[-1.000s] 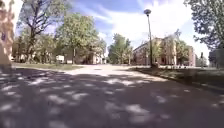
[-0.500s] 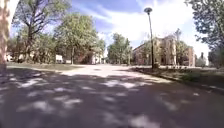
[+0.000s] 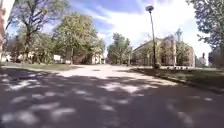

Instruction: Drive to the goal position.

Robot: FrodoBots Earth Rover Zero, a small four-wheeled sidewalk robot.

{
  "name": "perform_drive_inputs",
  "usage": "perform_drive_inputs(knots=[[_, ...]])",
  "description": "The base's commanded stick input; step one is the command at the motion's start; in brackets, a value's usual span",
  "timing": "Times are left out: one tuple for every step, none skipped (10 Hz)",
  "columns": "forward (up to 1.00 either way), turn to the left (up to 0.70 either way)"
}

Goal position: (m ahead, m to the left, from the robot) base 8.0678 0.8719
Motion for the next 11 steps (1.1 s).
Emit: perform_drive_inputs(knots=[[0.7, 0.06], [0.7, 0.06], [0.7, 0.06], [0.7, 0.06], [0.7, 0.31], [0.7, 0.41], [0.7, 0.26], [0.7, 0.06], [0.7, 0.06], [0.7, 0.06], [0.7, 0.06]])
